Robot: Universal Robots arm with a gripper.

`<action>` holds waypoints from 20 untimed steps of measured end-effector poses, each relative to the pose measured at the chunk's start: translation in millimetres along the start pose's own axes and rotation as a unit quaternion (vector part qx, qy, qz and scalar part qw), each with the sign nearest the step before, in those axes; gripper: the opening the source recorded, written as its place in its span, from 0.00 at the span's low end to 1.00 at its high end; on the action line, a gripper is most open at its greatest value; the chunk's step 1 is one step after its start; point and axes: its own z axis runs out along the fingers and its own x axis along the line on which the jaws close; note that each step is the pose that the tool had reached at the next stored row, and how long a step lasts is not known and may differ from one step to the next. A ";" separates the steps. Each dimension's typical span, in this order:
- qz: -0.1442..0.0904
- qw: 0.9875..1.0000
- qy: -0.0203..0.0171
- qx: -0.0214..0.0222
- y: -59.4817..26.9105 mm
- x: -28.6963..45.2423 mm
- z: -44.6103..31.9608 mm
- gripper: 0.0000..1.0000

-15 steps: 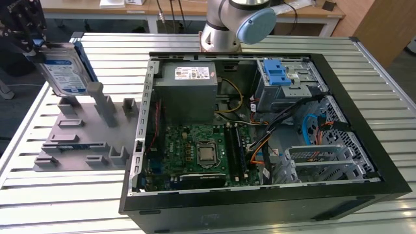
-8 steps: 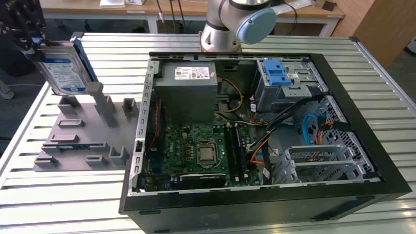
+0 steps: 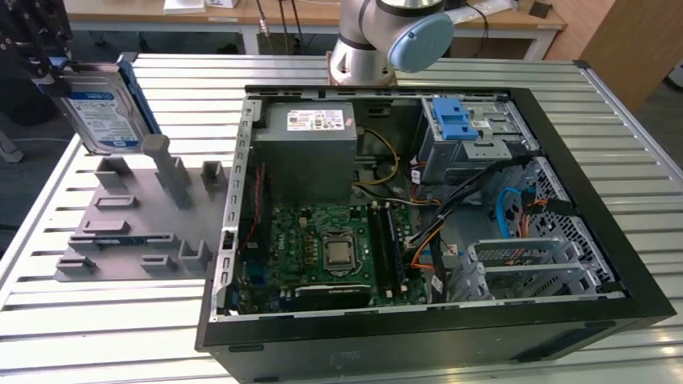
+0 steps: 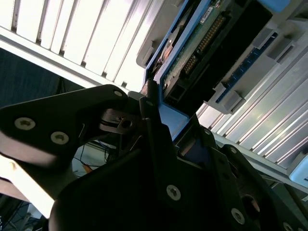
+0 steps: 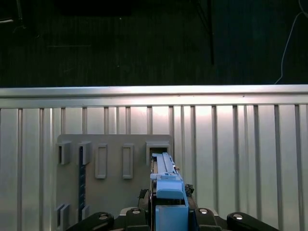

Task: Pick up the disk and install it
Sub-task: 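Pick up the disk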

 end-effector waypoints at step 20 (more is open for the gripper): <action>0.000 1.000 0.000 0.000 0.5 -0.4 -19.0 0.36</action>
